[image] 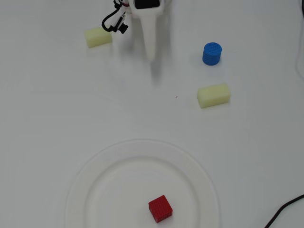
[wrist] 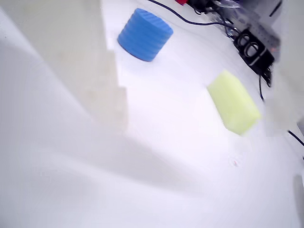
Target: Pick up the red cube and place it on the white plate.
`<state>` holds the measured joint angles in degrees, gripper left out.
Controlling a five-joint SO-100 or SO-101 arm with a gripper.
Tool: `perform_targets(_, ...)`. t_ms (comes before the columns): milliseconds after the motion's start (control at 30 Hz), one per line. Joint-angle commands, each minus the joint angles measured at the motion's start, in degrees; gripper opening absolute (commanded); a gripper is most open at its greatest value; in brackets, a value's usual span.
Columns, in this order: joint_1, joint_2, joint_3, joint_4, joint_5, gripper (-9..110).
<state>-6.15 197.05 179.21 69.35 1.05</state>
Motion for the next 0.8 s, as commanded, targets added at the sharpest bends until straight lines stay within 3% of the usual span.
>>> perform_targets(0, -3.5, 0.7, 1.3, -0.3, -1.0, 0)
perform_targets(500, 7.6, 0.3, 6.7, -3.0, 3.9, 0)
perform_targets(767, 8.0, 0.3, 6.7, -2.6, 2.5, 0)
